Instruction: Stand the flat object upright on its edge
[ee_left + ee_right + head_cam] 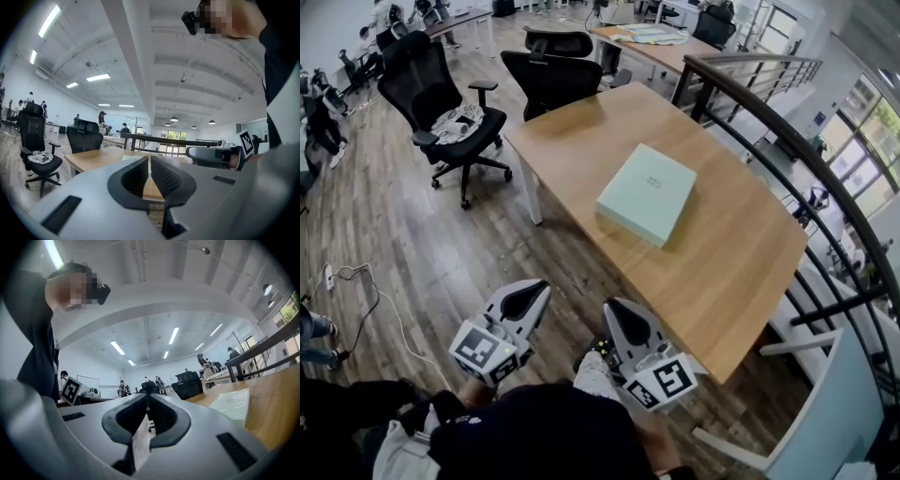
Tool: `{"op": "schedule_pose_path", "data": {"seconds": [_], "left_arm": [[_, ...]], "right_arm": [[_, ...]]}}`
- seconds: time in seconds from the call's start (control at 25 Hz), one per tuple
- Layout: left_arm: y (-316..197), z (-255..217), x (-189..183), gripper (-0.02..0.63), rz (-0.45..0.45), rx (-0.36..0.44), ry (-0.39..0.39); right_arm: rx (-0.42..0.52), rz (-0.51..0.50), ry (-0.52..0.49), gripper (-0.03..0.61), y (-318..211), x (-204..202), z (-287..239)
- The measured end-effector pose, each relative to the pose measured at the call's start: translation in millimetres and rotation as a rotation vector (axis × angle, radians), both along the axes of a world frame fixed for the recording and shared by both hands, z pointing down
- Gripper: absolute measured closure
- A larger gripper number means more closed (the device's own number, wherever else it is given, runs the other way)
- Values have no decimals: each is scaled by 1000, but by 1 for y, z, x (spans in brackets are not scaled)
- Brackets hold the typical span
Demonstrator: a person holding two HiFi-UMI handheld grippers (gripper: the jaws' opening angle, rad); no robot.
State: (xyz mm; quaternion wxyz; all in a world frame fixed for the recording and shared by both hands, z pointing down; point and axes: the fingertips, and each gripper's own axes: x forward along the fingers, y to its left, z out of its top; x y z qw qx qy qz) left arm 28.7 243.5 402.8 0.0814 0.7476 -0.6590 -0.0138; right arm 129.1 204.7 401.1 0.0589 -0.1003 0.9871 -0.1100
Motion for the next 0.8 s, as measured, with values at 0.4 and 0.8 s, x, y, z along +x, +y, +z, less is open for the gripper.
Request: {"op": "schedule_pose_path", "data": {"seconds": [0.4,0.8], "left_arm": [[-41,5,-24,586,-41,-48,-7],[-91,-12,-28,586,-33,-22,-26]], "right_arm": [[-38,-20,-9,546,-56,-20,6],[-27,5,-17,546,-110,-20,-6]]}}
